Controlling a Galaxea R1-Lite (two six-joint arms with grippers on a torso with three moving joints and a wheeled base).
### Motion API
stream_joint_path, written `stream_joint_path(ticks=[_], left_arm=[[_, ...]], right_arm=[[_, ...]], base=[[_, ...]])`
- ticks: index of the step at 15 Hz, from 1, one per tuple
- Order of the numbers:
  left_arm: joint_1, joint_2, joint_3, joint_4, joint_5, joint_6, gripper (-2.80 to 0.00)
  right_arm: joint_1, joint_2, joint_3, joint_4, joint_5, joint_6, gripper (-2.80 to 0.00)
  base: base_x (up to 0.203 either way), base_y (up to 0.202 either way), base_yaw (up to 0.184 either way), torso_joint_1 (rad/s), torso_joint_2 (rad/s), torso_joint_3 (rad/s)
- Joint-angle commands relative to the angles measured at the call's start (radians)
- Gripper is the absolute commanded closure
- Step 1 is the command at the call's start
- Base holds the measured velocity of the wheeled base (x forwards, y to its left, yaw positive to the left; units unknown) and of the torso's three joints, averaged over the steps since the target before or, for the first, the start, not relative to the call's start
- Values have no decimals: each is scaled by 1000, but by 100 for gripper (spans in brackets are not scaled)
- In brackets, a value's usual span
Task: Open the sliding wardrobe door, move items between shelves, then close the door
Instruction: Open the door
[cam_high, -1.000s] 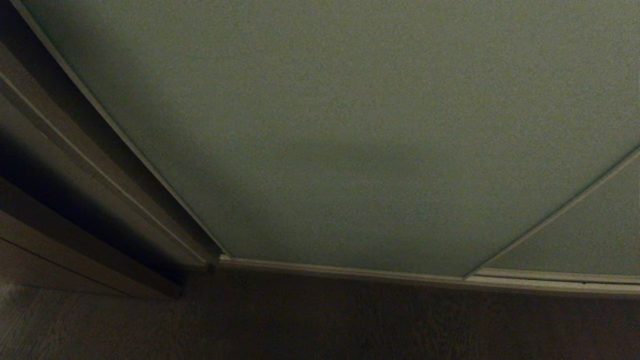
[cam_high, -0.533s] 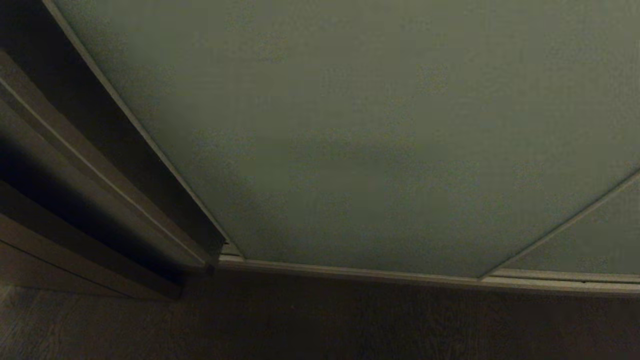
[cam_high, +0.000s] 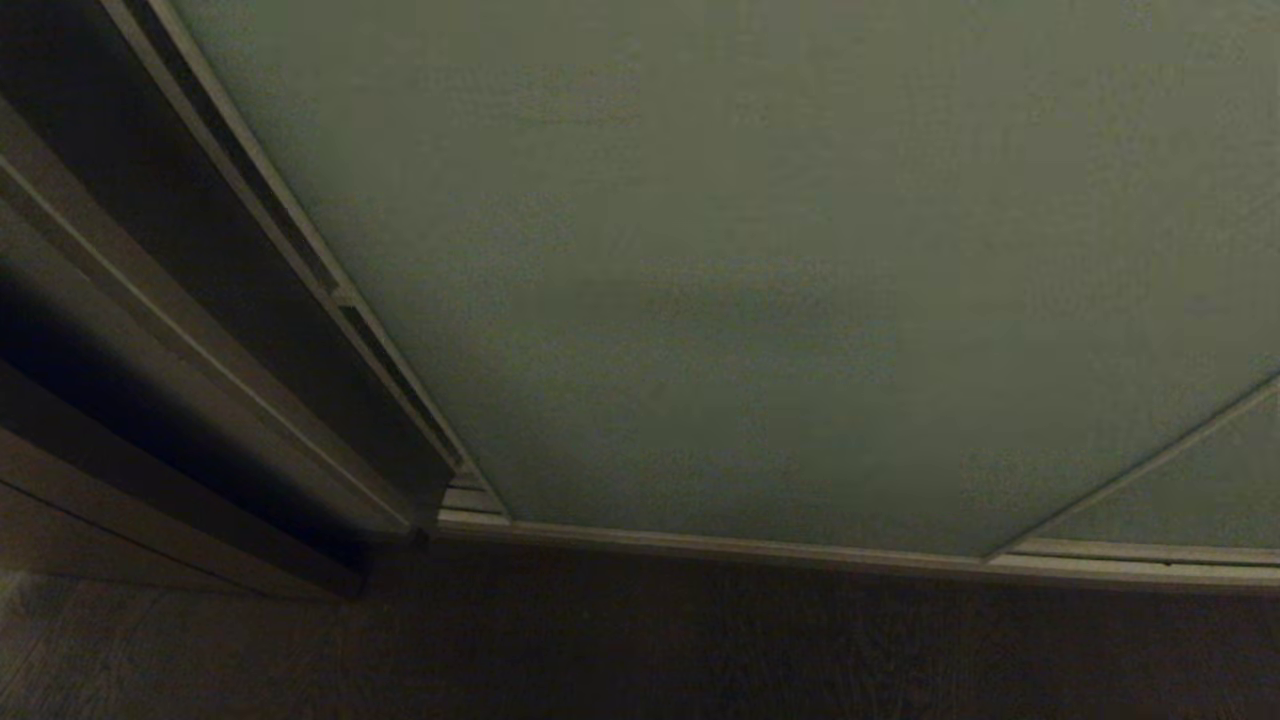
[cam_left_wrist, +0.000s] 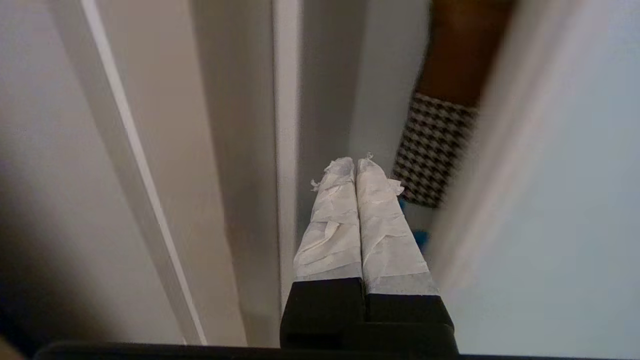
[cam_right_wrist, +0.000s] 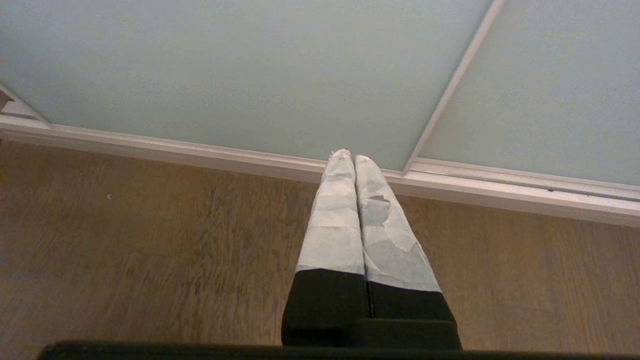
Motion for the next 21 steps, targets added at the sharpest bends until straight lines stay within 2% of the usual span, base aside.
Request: stream_joint_path(ticks=[1,5,9,16,21], left_arm=[[0,86,-63,5,0,0,0],[-18,203,-154,59,-64,3,0],[-59,307,-296,155,-101,-9,0],[-146,397,-435,161,-84,-4,0],[-244,442,-506,166,-44,5,0]], right_arm=[[1,-2,2,0,0,0,0],[1,-3,2,0,-1,0,0],[-1,-3,2,0,1,0,0],[-1,-3,2,0,1,0,0],[0,-2,2,0,1,0,0]], base=[[0,0,0,0,0,0],[0,0,0,0,0,0],[0,0,0,0,0,0],[0,0,0,0,0,0],[0,0,0,0,0,0]])
